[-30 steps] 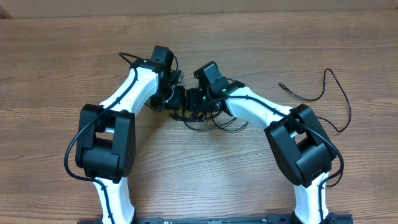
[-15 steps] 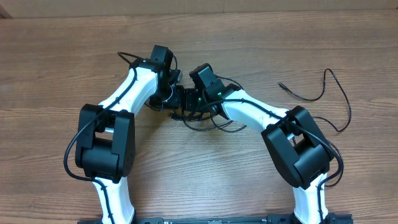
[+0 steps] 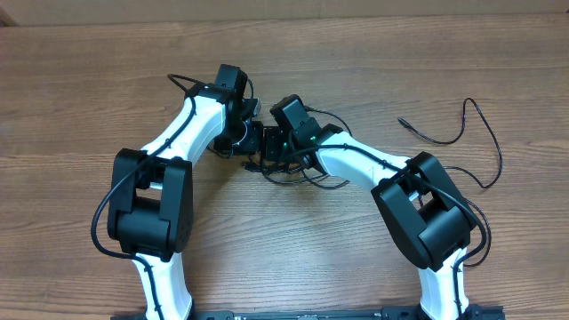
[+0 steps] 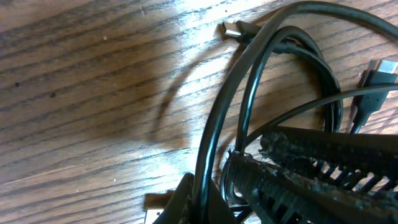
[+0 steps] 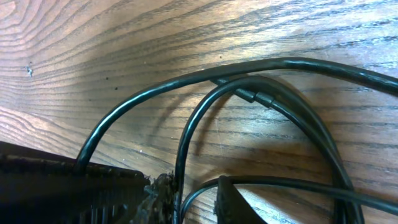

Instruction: Untangle cables

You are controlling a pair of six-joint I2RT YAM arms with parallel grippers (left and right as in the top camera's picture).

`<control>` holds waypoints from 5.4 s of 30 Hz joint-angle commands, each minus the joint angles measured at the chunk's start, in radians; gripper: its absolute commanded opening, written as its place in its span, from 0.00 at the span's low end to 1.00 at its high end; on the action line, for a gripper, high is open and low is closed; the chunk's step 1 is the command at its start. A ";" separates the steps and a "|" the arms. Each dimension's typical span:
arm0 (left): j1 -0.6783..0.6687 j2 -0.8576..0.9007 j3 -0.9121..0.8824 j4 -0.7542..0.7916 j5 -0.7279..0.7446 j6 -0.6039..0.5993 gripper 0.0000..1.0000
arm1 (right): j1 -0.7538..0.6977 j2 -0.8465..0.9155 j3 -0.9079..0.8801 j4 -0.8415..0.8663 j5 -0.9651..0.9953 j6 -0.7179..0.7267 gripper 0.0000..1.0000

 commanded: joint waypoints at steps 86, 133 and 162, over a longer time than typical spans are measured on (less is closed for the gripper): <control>-0.001 0.003 0.020 -0.097 0.313 0.313 0.06 | -0.031 -0.010 -0.009 -0.063 -0.048 -0.074 0.04; 0.121 0.003 0.019 -0.221 -0.425 -0.287 0.17 | -0.253 -0.221 -0.009 -0.245 0.196 -0.218 0.04; 0.189 0.003 0.019 -0.197 -0.345 -0.340 0.17 | -0.251 -0.220 -0.010 -0.275 0.206 -0.210 0.15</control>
